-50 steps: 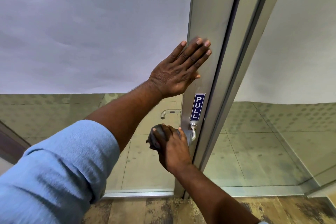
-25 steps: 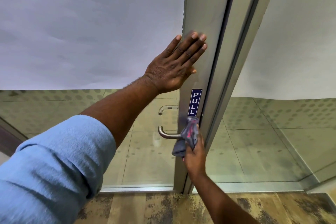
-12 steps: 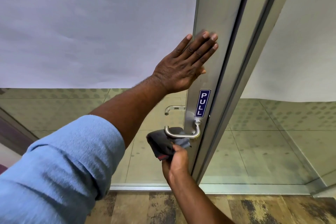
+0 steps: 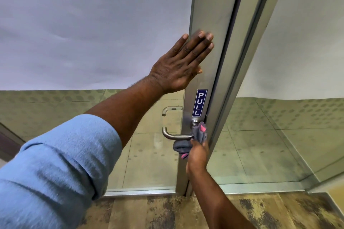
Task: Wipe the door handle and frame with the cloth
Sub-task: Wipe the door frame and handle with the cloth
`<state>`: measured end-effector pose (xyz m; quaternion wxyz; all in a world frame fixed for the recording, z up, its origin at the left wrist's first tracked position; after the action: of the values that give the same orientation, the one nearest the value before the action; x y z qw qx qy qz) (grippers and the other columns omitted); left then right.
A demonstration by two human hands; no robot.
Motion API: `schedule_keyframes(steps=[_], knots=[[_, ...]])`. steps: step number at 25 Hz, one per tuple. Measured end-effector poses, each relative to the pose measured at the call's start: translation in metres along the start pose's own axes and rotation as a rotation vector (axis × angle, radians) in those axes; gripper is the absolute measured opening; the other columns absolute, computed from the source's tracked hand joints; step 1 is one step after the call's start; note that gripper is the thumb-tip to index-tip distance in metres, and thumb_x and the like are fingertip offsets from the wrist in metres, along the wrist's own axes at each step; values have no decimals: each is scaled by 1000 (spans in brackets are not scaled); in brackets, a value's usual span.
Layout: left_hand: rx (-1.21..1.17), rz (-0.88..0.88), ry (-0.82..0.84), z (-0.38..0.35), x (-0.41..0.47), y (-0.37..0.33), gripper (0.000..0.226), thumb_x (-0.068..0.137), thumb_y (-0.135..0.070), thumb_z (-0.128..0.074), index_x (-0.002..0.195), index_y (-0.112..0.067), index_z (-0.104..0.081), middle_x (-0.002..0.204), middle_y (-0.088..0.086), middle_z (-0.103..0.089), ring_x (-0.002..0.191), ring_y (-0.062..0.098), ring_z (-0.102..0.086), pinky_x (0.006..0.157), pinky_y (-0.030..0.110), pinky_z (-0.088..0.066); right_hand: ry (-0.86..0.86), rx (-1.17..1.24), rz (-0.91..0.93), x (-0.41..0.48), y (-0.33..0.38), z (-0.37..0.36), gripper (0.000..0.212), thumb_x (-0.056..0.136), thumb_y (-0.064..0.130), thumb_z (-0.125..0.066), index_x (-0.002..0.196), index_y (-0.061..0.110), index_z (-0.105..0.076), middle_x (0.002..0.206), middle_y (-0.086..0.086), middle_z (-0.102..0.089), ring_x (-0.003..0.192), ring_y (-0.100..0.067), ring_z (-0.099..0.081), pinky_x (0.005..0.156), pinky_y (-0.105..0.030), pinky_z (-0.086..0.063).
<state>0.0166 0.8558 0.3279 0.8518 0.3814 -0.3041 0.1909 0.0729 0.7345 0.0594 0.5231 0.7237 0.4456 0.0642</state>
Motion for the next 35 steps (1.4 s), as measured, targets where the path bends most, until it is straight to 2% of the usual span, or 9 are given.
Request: schedule_keyframes(steps=[1, 3, 4, 6, 10, 16, 22, 31, 35], knots=[[-2, 2, 2, 0, 0, 0, 62, 112, -41, -25, 165, -8, -20, 171, 16, -23, 159, 33, -21, 129, 46, -6, 67, -158, 38, 2, 8, -3, 38, 102, -3, -45, 130, 19, -57, 75, -2, -77, 62, -12, -74, 53, -21, -55], [-7, 2, 9, -1, -1, 0, 62, 113, -41, -22, 165, -8, -18, 172, 16, -22, 159, 33, -20, 129, 46, -5, 94, -621, 220, 4, 18, -2, 54, 101, 2, -51, 152, 19, -40, 124, -4, -71, 110, -18, -69, 87, -32, -57], [-9, -1, 9, -1, -1, 0, 62, 113, -41, -21, 165, -8, -18, 172, 16, -22, 159, 33, -19, 129, 46, -5, 93, -881, 349, 1, 21, -1, 64, 100, 4, -54, 157, 22, -32, 151, -4, -50, 134, -22, -52, 104, -39, -51], [-8, -6, 9, 0, 0, 0, 62, 113, -41, -18, 165, -8, -19, 172, 17, -23, 159, 33, -20, 129, 46, -5, 133, -1160, 537, -10, 16, -3, 80, 97, 5, -58, 161, 30, -17, 171, 2, -11, 155, -23, -16, 120, -43, -34], [-16, -7, 18, 1, 1, -1, 62, 113, -41, -18, 165, -8, -20, 171, 17, -23, 159, 33, -21, 129, 46, -6, 197, -1346, 790, -23, 1, -2, 93, 93, 10, -63, 160, 37, -3, 170, 7, 8, 157, -19, 11, 126, -46, -6], [-22, -6, 22, 2, 0, -1, 62, 112, -41, -21, 164, -7, -22, 171, 17, -24, 159, 33, -22, 129, 47, -10, 300, -1625, 954, -30, -23, -31, 106, 71, 16, -69, 159, 38, -16, 169, 1, -15, 157, -26, 1, 122, -58, 1], [14, -19, 3, 4, 0, -1, 61, 112, -41, -21, 163, -7, -25, 170, 16, -28, 157, 33, -26, 128, 45, -8, 387, -1654, 1020, -30, -22, -72, 100, 63, 9, -75, 148, 41, -33, 158, -3, -30, 150, -32, -21, 122, -53, 11], [2, 0, 29, 3, -1, 0, 61, 113, -40, -25, 164, -8, -21, 171, 17, -23, 159, 34, -22, 129, 47, -8, 575, -1756, 1130, -25, -26, -37, 95, 70, 13, -66, 154, 40, -30, 170, 5, -9, 157, -26, -2, 123, -58, 4], [10, -3, 30, 2, 1, -1, 62, 113, -41, -22, 165, -8, -20, 172, 16, -23, 159, 33, -21, 129, 47, -8, 496, -1652, 1017, -7, -8, -5, 91, 77, 18, -66, 154, 44, -24, 169, 8, -11, 157, -22, 0, 123, -60, -6]])
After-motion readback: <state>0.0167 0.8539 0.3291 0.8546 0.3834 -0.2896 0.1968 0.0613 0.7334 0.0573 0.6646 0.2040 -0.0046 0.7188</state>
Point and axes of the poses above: each hand's wrist, its own x-axis towards the middle knuckle, its own z-axis out of the back of the hand, y = z × x, the point moved 6 cm from there along x, towards the middle knuckle
